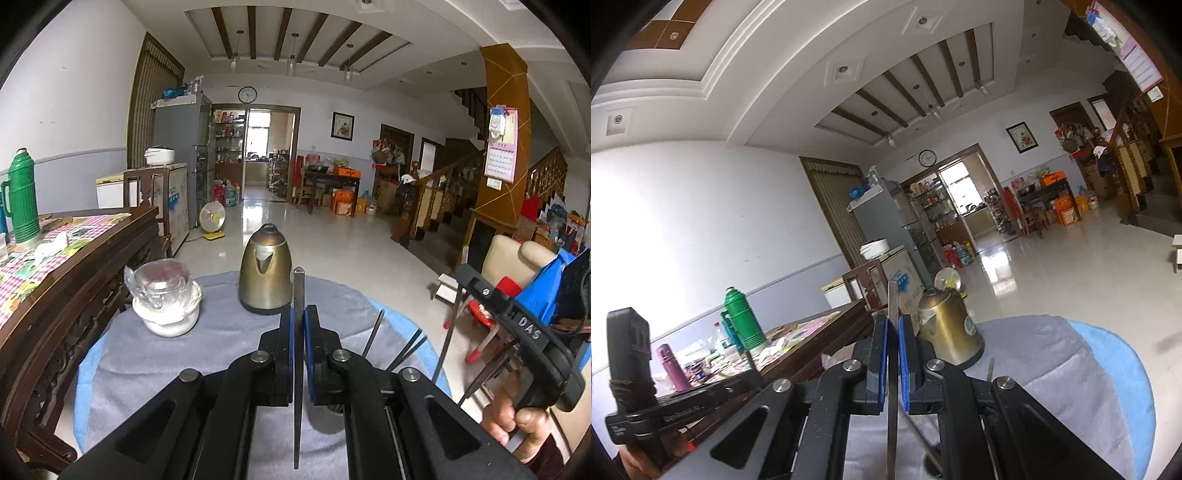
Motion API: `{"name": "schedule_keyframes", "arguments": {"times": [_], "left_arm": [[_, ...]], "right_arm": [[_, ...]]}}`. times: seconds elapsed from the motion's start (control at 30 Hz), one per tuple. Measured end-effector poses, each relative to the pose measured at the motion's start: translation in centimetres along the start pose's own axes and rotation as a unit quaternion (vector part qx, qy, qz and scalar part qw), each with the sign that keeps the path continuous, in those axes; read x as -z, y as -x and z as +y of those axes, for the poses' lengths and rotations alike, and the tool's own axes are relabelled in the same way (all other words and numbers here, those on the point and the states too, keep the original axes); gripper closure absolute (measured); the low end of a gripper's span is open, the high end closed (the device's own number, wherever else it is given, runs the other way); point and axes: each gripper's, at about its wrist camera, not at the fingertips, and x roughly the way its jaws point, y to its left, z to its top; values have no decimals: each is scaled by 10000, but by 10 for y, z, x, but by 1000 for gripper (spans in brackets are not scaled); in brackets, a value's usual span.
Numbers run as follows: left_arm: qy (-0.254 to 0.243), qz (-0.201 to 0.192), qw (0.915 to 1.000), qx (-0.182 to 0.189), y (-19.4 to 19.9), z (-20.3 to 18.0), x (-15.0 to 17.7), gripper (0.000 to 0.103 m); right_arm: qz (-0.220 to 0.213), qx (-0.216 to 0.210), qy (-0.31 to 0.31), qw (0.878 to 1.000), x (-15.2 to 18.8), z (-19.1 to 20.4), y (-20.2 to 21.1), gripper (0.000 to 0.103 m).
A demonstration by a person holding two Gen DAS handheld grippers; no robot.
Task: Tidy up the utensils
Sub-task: 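Lift both held sticks and carry them above the grey cup, then lower the sticks into the grey cup, opening the left tool then the right tool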
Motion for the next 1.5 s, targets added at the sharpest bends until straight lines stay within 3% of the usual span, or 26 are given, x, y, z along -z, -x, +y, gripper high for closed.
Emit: {"name": "schedule_keyframes", "arguments": {"times": [0.4, 0.8, 1.2, 1.5], "left_arm": [[213, -316, 9988, 294, -22, -10, -18, 97], [128, -872, 9945, 562, -45, -24, -10, 97], [352, -880, 9937, 605, -70, -18, 16, 97], [453, -730, 9949, 536, -77, -14, 32, 97]], "right_arm": [[-442, 556, 186, 9973, -14, -11, -20, 97], [-1059, 1484, 515, 9819, -4, 3, -41, 97], [-1169, 1933, 1001, 9690, 17, 23, -70, 97], [-971, 1917, 1137, 9700, 31, 28, -81, 97]]}}
